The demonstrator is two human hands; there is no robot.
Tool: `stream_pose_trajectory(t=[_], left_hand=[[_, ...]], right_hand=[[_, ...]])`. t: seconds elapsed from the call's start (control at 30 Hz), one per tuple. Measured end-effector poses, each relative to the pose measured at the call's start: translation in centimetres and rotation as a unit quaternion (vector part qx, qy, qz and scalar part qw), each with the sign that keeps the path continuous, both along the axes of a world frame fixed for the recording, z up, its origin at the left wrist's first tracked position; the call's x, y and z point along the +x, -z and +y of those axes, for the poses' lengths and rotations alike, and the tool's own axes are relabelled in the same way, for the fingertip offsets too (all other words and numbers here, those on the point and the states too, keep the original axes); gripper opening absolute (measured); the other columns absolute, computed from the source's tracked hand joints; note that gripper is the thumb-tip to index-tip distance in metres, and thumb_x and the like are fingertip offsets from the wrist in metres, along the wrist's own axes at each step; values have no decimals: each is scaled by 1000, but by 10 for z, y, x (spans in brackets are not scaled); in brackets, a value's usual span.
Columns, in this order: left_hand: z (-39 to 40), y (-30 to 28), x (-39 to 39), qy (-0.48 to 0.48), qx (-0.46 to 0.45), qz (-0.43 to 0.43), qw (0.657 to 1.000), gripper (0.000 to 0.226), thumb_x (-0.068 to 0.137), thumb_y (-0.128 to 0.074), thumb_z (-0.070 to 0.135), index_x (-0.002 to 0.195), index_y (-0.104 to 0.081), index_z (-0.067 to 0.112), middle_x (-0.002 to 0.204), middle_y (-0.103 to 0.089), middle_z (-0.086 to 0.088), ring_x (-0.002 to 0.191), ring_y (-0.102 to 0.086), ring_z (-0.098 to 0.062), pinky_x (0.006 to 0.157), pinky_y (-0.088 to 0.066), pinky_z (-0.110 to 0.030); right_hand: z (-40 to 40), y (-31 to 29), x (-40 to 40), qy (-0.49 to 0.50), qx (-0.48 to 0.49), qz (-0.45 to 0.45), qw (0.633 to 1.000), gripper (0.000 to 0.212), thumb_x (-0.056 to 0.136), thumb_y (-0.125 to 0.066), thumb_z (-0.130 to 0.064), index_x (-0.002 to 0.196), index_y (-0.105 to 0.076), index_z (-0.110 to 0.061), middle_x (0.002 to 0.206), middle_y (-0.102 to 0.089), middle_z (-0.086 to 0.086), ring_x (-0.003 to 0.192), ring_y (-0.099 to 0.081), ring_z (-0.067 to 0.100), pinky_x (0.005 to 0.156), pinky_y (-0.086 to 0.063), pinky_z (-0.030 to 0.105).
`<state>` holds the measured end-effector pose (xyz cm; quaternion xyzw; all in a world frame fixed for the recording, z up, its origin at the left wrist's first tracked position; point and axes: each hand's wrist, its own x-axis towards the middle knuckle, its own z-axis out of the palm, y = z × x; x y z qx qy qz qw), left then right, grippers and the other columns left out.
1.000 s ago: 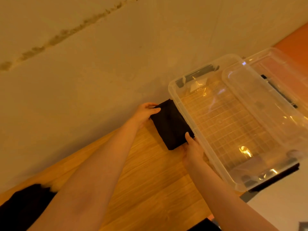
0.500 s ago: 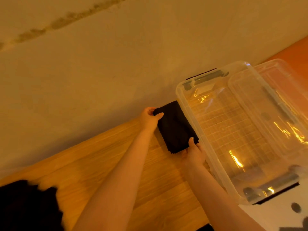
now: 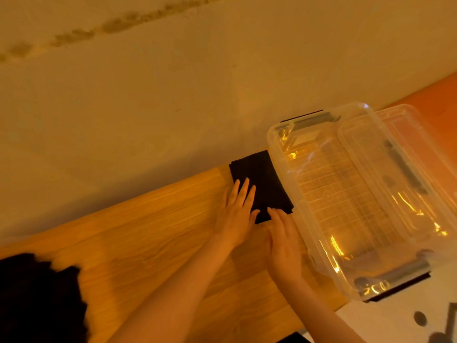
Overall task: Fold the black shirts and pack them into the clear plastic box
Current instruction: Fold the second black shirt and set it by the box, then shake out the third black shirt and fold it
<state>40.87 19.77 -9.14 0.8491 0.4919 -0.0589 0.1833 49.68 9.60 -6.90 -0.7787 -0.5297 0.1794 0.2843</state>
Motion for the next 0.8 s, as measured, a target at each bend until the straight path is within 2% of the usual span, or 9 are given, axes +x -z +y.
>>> stream_pose_trajectory(t=[0.07,0.13,0.2,0.37,0.47,0.57,0.67,0.73,0.8], left_hand=[[3,1,1,4,-8,25,1000,60,100,-22,41,147,10,20,155,19,-1,131,30,-17,109,13,-39],[4,1,1,8,-19,37,999,62,99,-23,43,147,10,20,155,19,-1,131,30,-17,107,15,-40],[5,1,0,11,-29,54,998,65,99,-24,44,147,10,19,155,19,-2,137,26,-19,110,12,-42],[-4,-21,-8,0,-44,70,997,65,98,-25,47,148,6,20,155,17,-3,141,20,-23,112,10,-46],[-19,-38,-33,-44,-36,51,997,62,98,-23,46,148,3,21,156,13,-4,142,17,-22,110,14,-44],[-40,-52,-73,-111,-35,42,992,61,98,-23,45,148,2,20,156,12,-4,142,16,-22,109,15,-42],[-65,-56,-121,-176,-35,32,983,65,97,-24,49,149,-3,18,157,6,-6,144,10,-22,114,7,-45],[-85,-61,-159,-233,-26,25,972,78,87,-9,65,149,-4,18,157,3,-6,144,8,-23,114,6,-47],[-107,-69,-201,-288,-8,38,957,96,73,9,74,149,-5,17,157,0,-7,145,6,-24,114,4,-47]], right_hand=[[15,7,10,-72,-64,-75,992,61,95,-20,-46,140,-35,-7,147,-28,7,138,-24,20,111,-17,34],[28,15,23,-79,-134,-80,985,99,76,19,-71,146,-11,-8,152,1,3,141,2,15,112,4,27],[32,21,30,-102,-186,-97,972,117,56,36,-77,146,1,-9,152,12,4,135,18,10,109,13,25],[27,2,25,-121,-210,-136,961,122,52,40,-75,147,-2,-10,156,3,10,140,12,16,111,9,30],[28,-17,16,-151,-192,-152,958,110,62,35,-71,147,-1,-11,156,0,8,143,6,19,112,5,31],[33,-30,-11,-206,-202,-174,942,70,91,1,-55,147,3,-13,157,4,5,143,9,18,114,5,31],[39,-35,-56,-267,-189,-193,925,62,98,-16,-45,148,1,-12,157,1,6,144,6,19,116,0,34],[41,-34,-96,-327,-177,-210,904,63,98,-15,-47,148,0,-11,157,0,7,145,4,21,117,-2,35],[39,-36,-145,-388,-169,-202,883,80,88,6,-62,148,-1,-11,157,0,8,145,4,22,116,-1,37]])
